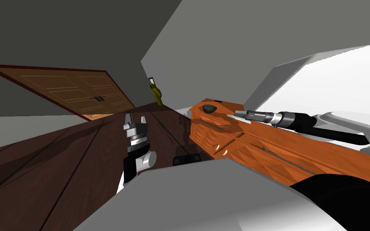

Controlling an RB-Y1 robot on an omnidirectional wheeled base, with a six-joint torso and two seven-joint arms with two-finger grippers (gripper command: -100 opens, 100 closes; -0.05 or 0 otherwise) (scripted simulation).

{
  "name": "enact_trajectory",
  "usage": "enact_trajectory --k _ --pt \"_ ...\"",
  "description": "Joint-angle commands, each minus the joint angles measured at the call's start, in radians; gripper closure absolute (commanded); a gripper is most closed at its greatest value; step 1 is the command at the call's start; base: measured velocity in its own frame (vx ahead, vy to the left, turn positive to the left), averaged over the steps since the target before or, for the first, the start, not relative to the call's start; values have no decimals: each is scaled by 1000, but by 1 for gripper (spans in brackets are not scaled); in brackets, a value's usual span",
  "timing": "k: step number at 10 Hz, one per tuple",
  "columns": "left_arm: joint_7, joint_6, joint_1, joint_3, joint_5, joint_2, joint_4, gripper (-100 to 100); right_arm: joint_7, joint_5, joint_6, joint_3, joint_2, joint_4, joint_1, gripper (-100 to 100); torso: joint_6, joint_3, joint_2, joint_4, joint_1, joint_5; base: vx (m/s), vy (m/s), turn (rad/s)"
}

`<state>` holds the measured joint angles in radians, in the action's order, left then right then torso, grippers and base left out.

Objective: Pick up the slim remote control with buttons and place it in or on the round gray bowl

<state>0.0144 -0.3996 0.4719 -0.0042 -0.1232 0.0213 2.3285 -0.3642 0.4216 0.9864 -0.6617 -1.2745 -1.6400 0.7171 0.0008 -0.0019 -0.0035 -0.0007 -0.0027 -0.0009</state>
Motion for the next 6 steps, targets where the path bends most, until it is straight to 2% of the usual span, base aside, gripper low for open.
enact_trajectory --k 1,2,3,4,5,6 --pt "0 0 0 0 0 0 0 0 -9 34 20 -5 -47 24 6 -100 0 0 0 0 0 0 38 -18 92" --pt "0 0 0 0 0 0 0 0 -23 72 50 -10 -79 63 22 -100 1 0 0 0 0 0 54 -24 160" --pt "0 0 0 0 0 0 0 0 -23 90 50 -10 -104 63 22 -100 0 0 -1 0 -1 0 45 -29 80" --pt "0 0 0 0 0 0 0 0 -36 125 78 -13 -140 101 38 -100 1 0 0 0 -1 0 49 -24 130" --pt "0 0 0 0 0 0 0 0 -36 146 78 -13 -159 101 38 -100 0 0 -1 0 -1 0 40 -24 76" --pt "0 0 0 0 0 0 0 0 -49 179 106 -12 -196 137 54 -100 1 0 0 0 0 0 62 -27 144"
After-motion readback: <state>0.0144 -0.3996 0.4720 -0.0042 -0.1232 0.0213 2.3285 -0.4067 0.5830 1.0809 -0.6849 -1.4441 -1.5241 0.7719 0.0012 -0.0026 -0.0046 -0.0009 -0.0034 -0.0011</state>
